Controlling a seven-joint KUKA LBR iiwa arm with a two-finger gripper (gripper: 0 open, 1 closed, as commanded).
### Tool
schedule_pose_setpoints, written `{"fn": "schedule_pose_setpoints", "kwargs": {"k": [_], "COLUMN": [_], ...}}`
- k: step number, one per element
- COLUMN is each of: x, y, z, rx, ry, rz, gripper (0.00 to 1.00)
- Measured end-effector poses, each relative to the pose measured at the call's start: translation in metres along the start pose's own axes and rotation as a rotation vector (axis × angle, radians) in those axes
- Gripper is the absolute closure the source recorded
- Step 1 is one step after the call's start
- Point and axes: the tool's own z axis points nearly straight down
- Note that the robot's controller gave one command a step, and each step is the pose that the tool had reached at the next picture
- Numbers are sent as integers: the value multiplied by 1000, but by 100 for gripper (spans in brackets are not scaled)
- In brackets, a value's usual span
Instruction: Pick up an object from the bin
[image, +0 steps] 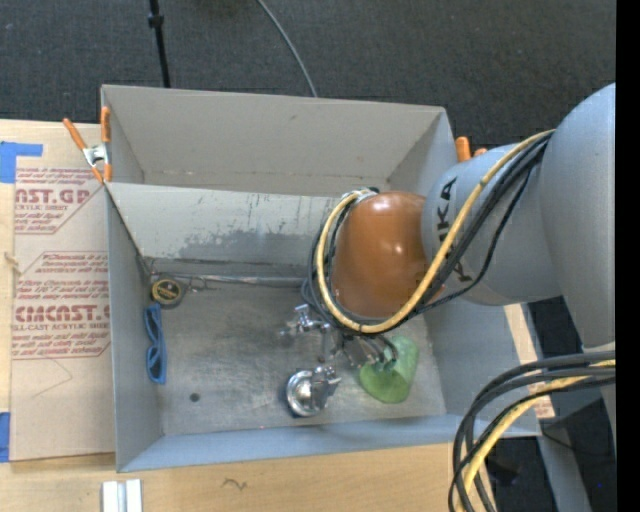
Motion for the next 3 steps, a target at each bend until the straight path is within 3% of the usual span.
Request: {"fn": "schedule_pose_setpoints", "kwargs": {"k": [1,2,3], "x": [13,16,24], "y": [-7,-10,-57], "z": [19,18,-115], "rx": [-1,0,7], "ry": [-11,3,-13], "rz": [-286,-286,-498], "gripper": [0,100,100]}}
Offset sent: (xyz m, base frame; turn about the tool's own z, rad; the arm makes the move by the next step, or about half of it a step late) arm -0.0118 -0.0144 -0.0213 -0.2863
